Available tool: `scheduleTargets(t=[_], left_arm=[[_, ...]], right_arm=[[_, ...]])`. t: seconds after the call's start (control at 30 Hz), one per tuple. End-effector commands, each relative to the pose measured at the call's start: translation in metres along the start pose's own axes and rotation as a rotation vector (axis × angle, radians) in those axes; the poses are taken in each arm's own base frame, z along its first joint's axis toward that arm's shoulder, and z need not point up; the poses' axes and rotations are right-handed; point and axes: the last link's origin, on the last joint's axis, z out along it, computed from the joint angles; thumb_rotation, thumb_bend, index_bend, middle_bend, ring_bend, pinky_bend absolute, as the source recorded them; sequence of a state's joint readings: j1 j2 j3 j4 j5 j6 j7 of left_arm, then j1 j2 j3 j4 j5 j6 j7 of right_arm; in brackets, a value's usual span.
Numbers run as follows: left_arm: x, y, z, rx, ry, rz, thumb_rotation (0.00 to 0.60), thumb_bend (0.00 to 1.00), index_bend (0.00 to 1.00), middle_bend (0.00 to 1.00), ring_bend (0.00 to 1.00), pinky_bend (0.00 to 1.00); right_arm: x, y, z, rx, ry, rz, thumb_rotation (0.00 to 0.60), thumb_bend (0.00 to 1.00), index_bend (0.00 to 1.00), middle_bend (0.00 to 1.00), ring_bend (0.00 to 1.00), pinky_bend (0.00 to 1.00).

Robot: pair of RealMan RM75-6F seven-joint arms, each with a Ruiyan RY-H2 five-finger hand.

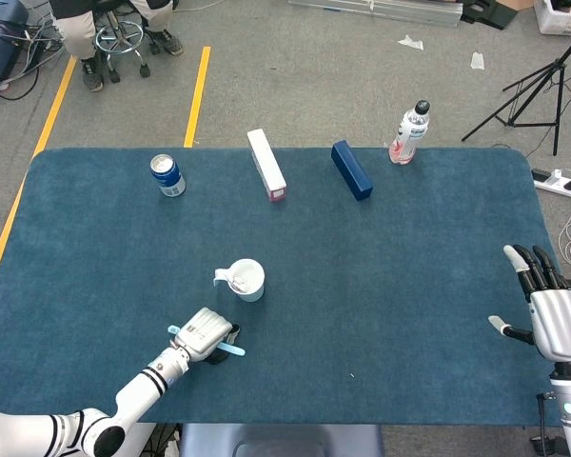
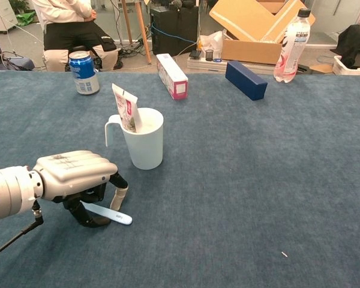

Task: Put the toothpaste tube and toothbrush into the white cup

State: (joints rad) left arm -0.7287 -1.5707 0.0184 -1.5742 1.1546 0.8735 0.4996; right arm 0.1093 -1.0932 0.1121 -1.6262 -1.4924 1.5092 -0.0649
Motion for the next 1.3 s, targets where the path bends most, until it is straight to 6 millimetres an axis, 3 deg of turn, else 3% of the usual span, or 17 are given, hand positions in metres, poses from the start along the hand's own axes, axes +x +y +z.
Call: scheduleTargets(t=[0.03,0.7,1.3], left_arm=[[0.000,0.000,0.000,0.000,0.001,-0.001,0.600,0.32,0.54,1.00,1.00,0.94],[0.002,0.003,-0.007,0.007,0.035,-0.007,0.600,0.32,0.59,1.00,1.00,0.94],[0.034,0.008,-0.035,0.042,0.171,-0.020,0.600,0.32,0.61,1.00,1.00,0.94]], right_arm=[[0.000,0.000,0.000,0.000,-0.001,0.000,0.600,0.00,0.02,0.11,0.03,0.35],[0.000,0.000,0.000,0.001,-0.002,0.002,0.600,0.00,0.02,0.11,0.03,0.35],[-0.003,-0.001,0.000,0.002,-0.012,-0.005,0.600,0.00,0.02,0.11,0.03,0.35]])
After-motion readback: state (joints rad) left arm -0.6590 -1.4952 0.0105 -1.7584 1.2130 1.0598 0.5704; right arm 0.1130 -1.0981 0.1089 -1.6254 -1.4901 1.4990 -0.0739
